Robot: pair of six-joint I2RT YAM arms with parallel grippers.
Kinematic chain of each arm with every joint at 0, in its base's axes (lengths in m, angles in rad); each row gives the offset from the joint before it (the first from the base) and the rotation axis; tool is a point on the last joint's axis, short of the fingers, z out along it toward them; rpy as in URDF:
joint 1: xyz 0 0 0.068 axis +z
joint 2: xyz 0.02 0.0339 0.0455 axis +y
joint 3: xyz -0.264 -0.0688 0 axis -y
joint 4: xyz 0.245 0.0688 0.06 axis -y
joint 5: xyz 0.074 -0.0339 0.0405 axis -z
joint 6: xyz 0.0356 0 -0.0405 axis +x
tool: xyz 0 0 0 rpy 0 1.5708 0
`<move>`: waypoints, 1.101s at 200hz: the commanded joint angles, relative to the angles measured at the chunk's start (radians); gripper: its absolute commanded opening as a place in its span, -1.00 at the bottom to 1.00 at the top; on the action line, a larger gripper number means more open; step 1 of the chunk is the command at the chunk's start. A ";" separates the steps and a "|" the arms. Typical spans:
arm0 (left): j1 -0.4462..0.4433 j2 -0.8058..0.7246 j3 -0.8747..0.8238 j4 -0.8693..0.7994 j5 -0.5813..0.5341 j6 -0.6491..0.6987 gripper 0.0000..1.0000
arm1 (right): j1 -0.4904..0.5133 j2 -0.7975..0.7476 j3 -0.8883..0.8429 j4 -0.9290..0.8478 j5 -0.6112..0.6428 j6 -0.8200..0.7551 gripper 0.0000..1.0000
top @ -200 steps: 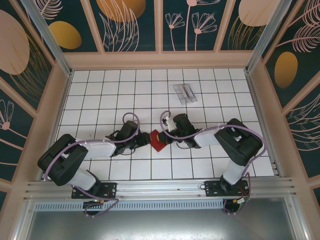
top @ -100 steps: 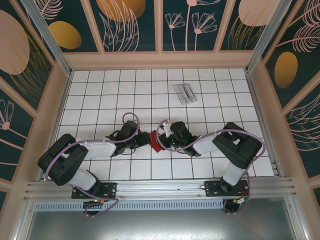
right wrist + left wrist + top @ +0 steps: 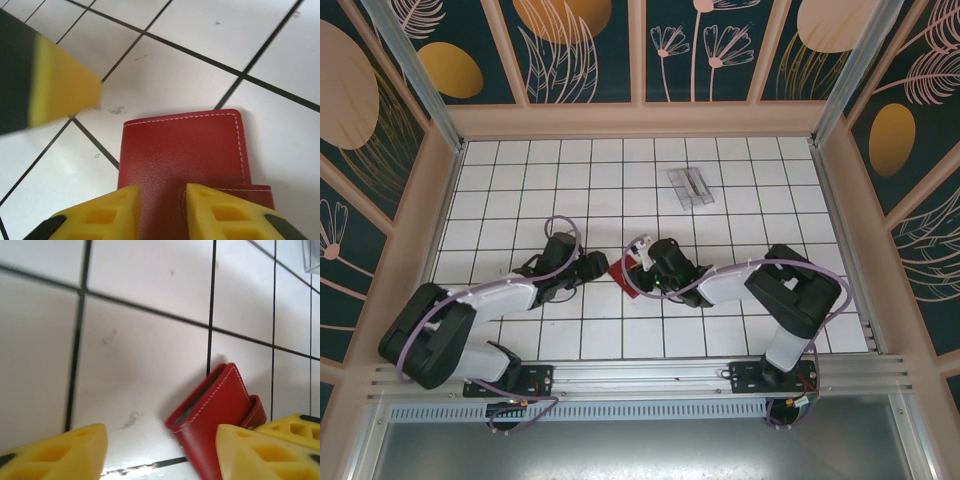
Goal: Put the credit cards into the card holder
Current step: Close the button on the card holder, then reset both arms
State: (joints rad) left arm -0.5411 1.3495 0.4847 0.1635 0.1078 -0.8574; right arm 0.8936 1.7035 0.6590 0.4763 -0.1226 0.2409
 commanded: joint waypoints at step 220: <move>0.092 -0.484 -0.286 0.569 -0.594 1.012 0.98 | -0.747 -0.974 -0.344 0.071 0.203 -0.139 0.98</move>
State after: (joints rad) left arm -0.5087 0.8604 0.2779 0.4061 -0.5499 0.0143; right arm 0.2031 0.7540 0.4854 0.3553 0.1387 0.1772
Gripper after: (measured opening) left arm 0.987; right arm 0.990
